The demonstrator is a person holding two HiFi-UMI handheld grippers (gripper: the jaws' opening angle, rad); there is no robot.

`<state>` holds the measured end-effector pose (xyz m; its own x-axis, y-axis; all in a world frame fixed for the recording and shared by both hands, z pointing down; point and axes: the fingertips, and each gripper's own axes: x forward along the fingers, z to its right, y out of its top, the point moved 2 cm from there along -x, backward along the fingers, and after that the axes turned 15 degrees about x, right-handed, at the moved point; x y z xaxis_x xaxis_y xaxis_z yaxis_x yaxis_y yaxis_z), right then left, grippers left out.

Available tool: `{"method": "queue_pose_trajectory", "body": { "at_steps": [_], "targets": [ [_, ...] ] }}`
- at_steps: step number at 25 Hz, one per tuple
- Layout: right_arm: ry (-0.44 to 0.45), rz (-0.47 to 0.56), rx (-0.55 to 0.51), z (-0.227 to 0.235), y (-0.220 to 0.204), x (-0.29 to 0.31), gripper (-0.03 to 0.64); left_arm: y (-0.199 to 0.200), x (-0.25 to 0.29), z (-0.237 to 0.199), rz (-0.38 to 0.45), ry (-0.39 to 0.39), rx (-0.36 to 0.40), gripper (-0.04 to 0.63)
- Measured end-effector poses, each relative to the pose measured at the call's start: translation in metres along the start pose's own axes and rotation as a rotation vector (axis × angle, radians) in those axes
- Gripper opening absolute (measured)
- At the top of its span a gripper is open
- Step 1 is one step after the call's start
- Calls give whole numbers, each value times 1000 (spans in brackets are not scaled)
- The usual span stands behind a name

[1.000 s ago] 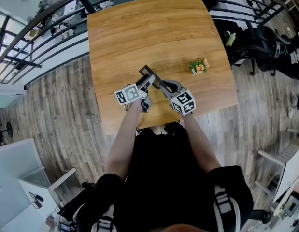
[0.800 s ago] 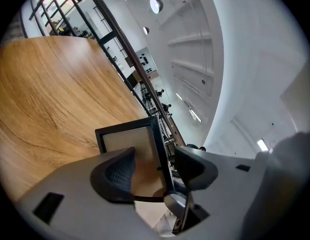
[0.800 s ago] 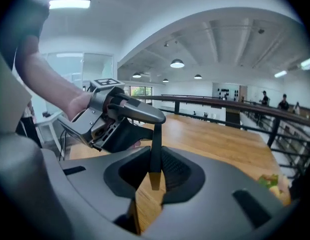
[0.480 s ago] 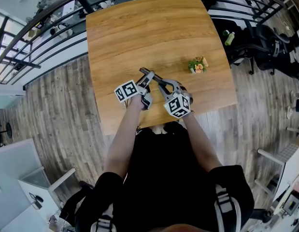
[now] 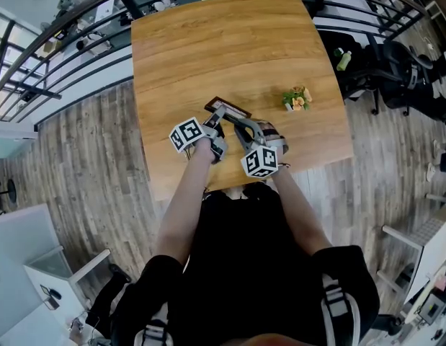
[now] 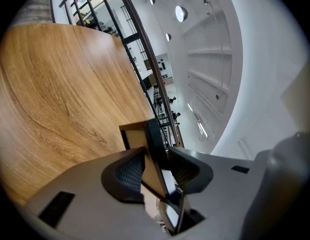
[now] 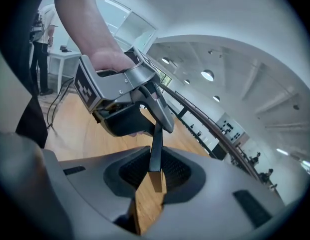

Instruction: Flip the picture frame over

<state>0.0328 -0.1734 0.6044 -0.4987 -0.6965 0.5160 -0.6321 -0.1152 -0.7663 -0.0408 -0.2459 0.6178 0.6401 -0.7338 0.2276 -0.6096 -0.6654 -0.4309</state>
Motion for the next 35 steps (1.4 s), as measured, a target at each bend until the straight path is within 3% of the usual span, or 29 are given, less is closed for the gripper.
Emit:
{"method": "queue_pose_trajectory", "body": {
  "at_steps": [4, 8, 14, 20, 25, 29, 35],
  "targets": [
    [12, 10, 8, -4, 1, 2, 83, 1, -3, -4, 16, -3, -47, 149],
    [51, 5, 47, -10, -1, 4, 108, 2, -4, 0, 12, -22, -31, 103],
    [113, 22, 147, -14, 2, 4, 132, 8, -7, 6, 34, -64, 5, 87],
    [221, 106, 481, -3, 4, -3, 137, 16, -8, 8, 31, -62, 90, 87],
    [215, 172, 719, 27, -8, -6, 143, 18, -11, 8, 13, -61, 146, 87],
    [208, 188, 806, 40, -12, -6, 149, 18, -13, 10, -10, -86, 186, 87],
    [228, 173, 851, 41, -20, 0, 160, 19, -18, 15, -33, -131, 230, 87]
  ]
}}
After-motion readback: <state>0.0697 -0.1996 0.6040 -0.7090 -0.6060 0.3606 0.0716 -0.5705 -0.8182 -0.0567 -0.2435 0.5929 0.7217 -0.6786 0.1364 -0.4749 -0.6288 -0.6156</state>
